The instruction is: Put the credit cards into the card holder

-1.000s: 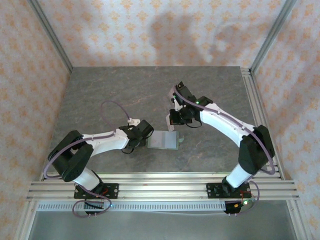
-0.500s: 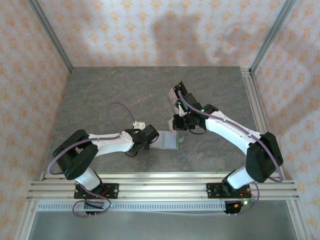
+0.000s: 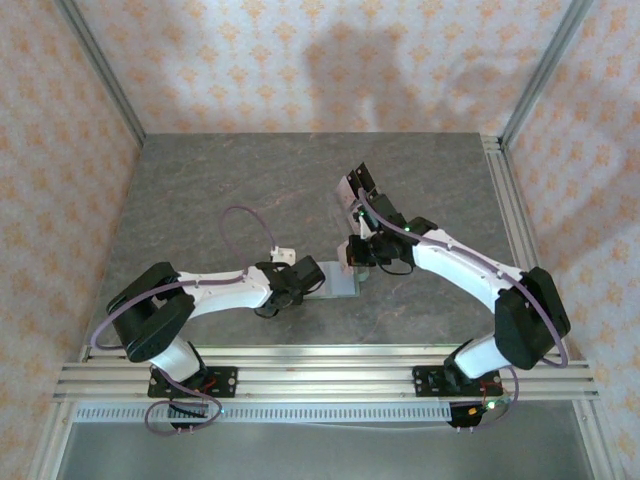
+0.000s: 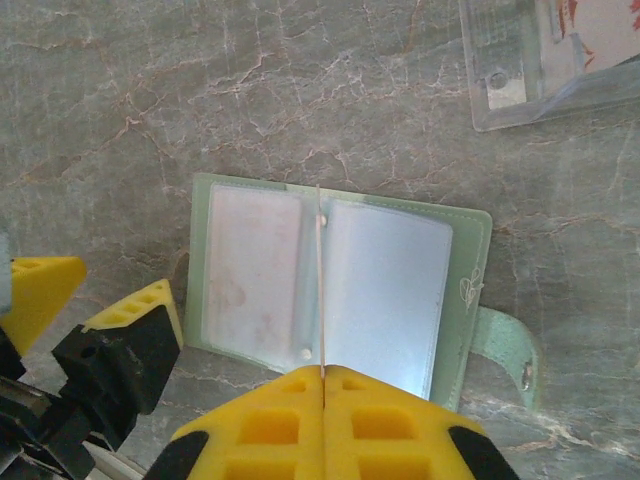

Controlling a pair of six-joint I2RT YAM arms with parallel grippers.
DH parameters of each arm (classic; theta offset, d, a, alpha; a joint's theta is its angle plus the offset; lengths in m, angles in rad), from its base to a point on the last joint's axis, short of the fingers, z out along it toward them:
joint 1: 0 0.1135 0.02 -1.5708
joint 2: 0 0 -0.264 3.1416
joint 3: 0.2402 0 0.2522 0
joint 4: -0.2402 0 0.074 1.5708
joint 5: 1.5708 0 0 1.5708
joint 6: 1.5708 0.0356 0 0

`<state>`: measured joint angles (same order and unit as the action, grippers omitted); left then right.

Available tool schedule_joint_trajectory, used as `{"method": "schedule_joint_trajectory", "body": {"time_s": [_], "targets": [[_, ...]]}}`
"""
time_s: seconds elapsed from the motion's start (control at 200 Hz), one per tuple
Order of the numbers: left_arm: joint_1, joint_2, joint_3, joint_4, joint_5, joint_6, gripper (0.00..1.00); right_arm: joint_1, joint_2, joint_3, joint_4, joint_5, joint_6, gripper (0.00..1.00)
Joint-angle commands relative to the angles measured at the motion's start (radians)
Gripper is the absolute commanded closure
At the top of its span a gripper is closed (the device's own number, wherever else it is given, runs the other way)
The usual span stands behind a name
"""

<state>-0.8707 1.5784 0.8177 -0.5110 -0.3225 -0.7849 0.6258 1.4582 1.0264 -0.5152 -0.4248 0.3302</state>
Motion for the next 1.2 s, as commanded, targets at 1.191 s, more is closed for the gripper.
{"method": "schedule_joint_trajectory", "body": {"time_s": [1.191], "targets": [[0.07,0.061,-0.007,0.121,0.054,0.161,0.26,0.001,-0.006,-0.271,0.436,-0.091,0.181,1.0]]}}
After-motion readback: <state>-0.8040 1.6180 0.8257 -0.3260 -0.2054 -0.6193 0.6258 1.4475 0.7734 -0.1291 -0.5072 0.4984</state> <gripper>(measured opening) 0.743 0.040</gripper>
